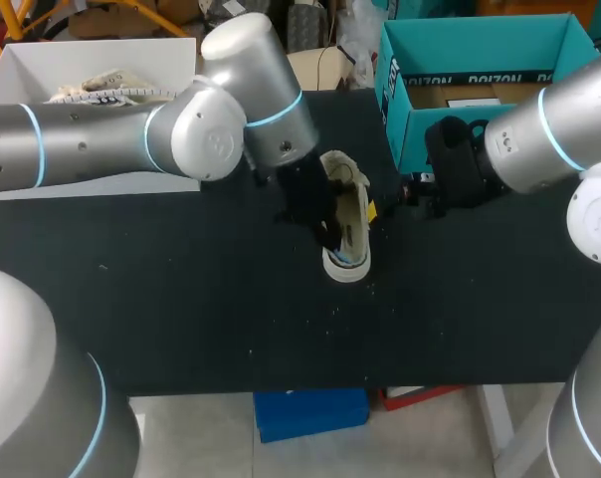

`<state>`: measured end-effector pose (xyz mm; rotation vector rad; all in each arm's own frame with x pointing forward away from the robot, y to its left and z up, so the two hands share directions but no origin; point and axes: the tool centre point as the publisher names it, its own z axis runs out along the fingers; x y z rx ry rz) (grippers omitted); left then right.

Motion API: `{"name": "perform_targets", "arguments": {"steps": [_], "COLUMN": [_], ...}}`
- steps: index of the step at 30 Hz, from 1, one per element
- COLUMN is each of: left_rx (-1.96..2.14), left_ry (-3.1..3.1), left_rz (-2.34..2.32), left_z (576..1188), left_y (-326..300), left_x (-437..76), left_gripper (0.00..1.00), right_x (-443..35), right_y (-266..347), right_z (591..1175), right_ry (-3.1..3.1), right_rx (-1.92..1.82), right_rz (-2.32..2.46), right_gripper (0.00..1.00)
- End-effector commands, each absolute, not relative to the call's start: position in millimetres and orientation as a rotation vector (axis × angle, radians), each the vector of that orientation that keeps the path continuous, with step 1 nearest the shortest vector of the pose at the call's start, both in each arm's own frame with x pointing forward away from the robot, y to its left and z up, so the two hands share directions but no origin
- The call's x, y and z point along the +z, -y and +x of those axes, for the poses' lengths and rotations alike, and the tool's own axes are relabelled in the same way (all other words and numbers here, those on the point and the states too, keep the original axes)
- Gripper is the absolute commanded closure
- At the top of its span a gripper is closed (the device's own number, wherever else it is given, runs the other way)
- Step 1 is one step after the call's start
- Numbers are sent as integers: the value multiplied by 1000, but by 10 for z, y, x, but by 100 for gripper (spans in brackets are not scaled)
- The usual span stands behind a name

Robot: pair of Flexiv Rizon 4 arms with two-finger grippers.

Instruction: Take the shoe out of the shoebox, open the shoe tongue, remove and reinsert the insole, then place the shoe into the shoebox

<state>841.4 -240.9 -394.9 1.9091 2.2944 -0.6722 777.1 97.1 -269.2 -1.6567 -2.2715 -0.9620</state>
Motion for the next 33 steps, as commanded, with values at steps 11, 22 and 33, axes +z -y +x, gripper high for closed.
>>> {"name": "perform_targets", "arguments": {"steps": [11, 22, 33], "left_rx": [-695, -470, -423], "left_ry": [-2295, -2241, -2239], "left_rz": [1942, 2027, 2045], "left_z": [8405, 8445, 8491], "left_y": [2412, 2514, 2526], "left_x": [-3685, -3779, -3844], "left_gripper": [0, 100, 100], "right_x": [-2689, -2689, -2689], "right_y": [-981, -981, -981], "right_z": [7771, 7771, 7771], "right_ry": [2273, 2273, 2273], "right_rx": [-958, -958, -958], "right_rz": [-1660, -1660, -1660], "right_gripper": [0, 0, 0]}}
